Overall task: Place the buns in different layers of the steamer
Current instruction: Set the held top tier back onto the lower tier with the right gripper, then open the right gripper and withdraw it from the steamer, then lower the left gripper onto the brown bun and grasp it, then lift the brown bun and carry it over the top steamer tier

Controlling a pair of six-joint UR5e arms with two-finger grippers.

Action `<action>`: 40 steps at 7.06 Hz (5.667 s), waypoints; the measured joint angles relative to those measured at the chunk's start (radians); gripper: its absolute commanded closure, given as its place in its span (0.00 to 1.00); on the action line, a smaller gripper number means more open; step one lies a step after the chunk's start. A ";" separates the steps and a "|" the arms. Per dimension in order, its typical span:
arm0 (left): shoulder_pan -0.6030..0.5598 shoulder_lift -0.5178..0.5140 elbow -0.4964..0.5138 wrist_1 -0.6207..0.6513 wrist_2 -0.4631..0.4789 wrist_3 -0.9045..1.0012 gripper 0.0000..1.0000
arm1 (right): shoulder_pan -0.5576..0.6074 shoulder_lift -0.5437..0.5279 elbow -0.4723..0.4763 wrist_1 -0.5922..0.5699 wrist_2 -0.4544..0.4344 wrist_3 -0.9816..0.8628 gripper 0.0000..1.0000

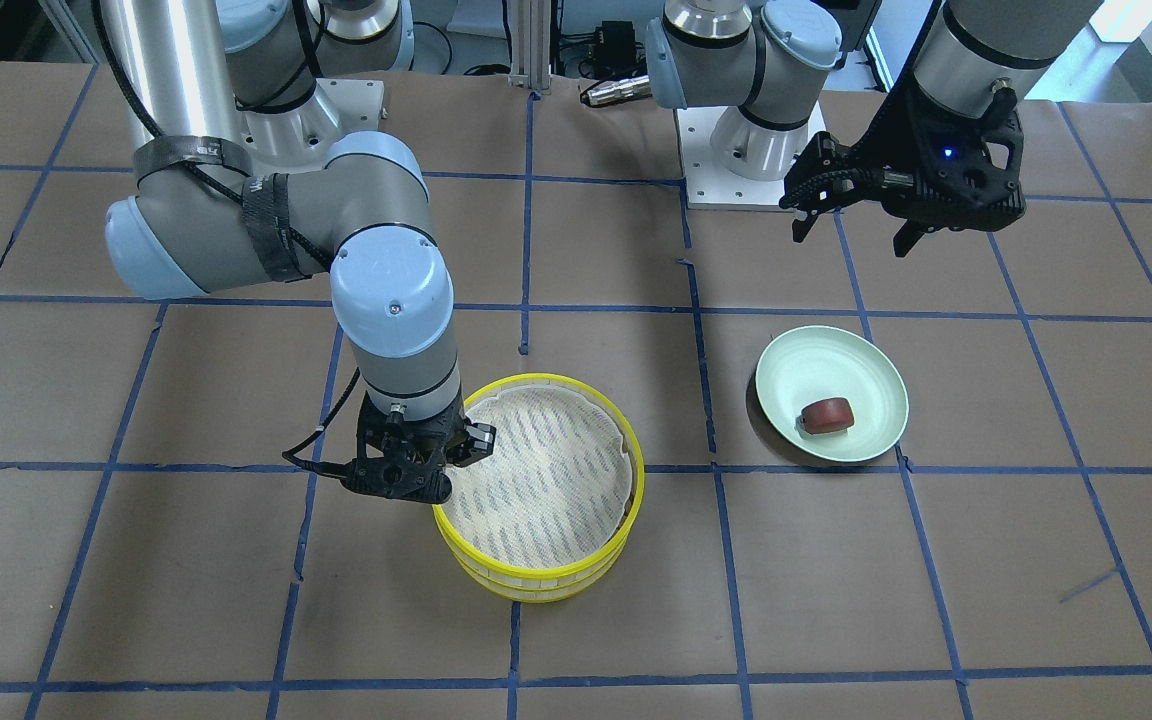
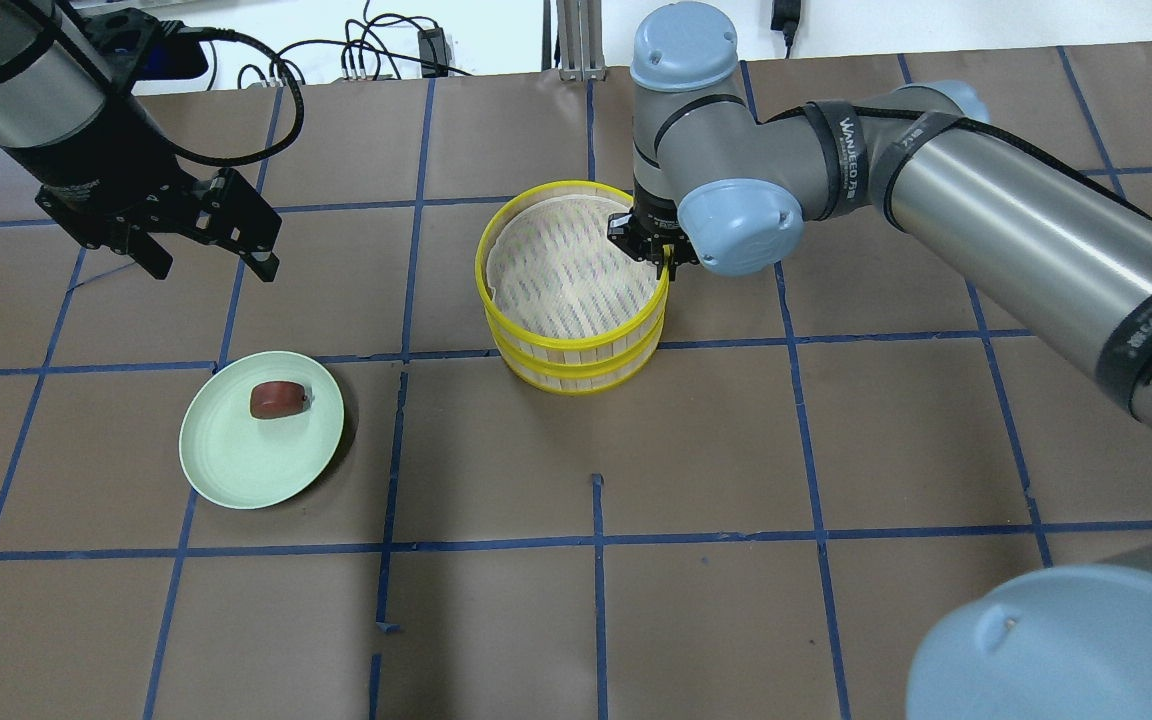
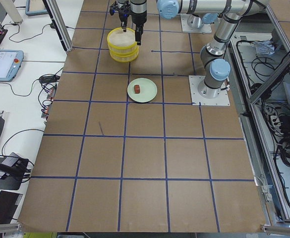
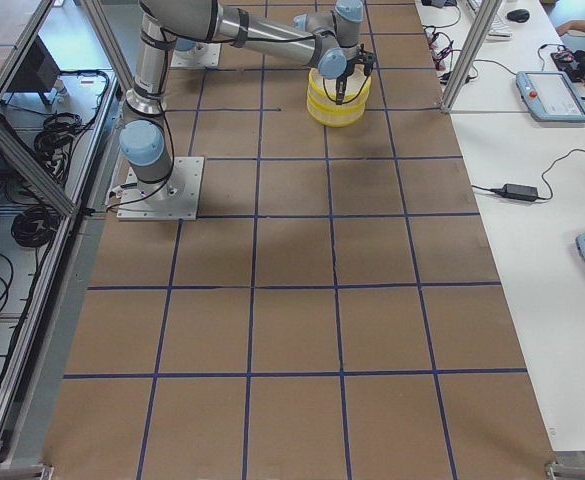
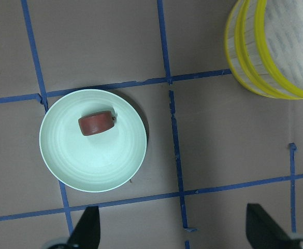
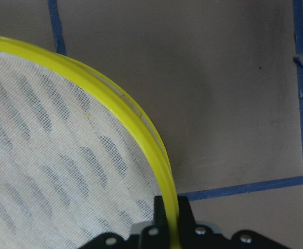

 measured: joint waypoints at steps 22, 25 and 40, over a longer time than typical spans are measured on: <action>0.135 -0.064 -0.258 0.248 0.020 0.160 0.02 | -0.232 -0.471 -0.059 0.515 0.027 -0.412 0.00; 0.157 -0.250 -0.333 0.489 0.064 0.178 0.06 | -0.233 -0.469 -0.062 0.512 0.022 -0.412 0.00; -0.234 -0.367 -0.043 0.781 -0.235 -0.313 0.32 | -0.238 -0.469 -0.063 0.504 0.015 -0.412 0.00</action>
